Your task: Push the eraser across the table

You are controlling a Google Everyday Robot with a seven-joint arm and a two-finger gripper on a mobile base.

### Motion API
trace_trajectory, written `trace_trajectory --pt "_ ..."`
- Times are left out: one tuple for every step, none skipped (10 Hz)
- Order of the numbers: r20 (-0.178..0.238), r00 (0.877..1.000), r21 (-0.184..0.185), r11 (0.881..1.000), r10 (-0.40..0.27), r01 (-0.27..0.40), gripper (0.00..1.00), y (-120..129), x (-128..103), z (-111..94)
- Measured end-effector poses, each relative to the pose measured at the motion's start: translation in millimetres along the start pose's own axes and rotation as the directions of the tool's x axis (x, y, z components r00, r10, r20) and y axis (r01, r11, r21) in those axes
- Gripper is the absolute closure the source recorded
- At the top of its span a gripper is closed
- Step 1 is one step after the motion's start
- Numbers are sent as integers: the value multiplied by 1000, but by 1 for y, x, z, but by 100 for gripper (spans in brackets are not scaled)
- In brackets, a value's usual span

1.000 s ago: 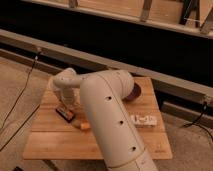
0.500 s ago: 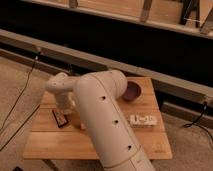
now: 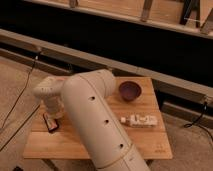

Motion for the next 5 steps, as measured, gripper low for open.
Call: trace_trajectory --pt "8 1000 7 1000 -6 6 100 13 -1 0" --pt "16 1000 12 1000 -12 11 100 25 -2 -1" --pt "26 999 17 1000 -21 21 100 44 -3 -1" --pt "33 999 22 999 -31 30 100 60 -2 -2" --pt "41 998 31 998 -48 47 100 83 0 -5"
